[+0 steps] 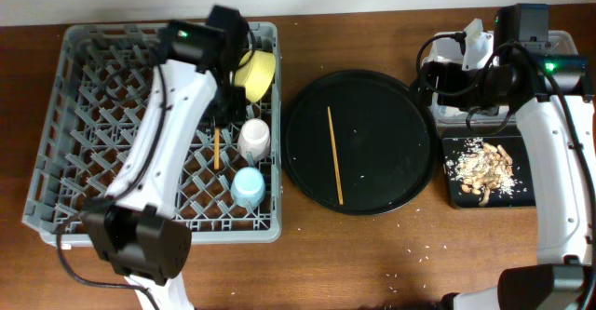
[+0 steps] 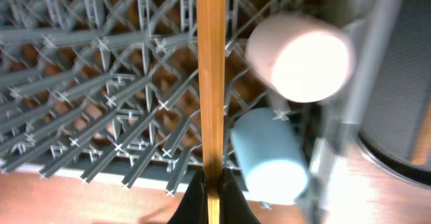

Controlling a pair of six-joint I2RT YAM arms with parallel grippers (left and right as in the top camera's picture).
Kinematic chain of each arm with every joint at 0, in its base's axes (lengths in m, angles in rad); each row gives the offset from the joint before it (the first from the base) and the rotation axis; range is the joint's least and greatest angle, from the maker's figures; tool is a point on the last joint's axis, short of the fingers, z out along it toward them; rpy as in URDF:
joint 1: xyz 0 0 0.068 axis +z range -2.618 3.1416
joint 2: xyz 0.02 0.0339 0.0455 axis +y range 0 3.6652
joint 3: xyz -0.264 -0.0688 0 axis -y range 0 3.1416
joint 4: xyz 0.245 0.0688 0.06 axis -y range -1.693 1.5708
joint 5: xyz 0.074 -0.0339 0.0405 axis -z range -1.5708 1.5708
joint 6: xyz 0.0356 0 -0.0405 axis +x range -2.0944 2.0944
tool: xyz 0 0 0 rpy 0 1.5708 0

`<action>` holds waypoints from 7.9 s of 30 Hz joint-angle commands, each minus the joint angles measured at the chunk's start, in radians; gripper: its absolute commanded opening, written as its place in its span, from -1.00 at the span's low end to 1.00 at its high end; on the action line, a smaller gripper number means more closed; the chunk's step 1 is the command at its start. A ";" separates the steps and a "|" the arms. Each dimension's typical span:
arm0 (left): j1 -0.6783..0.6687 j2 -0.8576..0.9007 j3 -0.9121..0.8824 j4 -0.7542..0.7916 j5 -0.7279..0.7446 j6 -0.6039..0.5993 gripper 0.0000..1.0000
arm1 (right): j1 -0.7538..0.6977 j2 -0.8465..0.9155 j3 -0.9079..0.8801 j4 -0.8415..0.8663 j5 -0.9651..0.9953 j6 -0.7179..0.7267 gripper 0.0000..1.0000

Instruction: Sort waste into correct bins and load items into the dishwasher rack

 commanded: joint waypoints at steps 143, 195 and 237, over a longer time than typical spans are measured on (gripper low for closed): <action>0.048 -0.063 -0.190 0.267 0.085 0.102 -0.31 | -0.004 0.006 0.010 0.000 0.009 0.004 0.97; 0.048 -0.208 -0.086 0.245 0.249 0.102 0.99 | 0.151 -1.149 -0.918 0.695 0.259 -0.190 0.97; 0.048 -0.208 -0.086 0.245 0.249 0.102 0.99 | 0.153 -1.613 -1.678 1.096 0.218 -0.179 0.97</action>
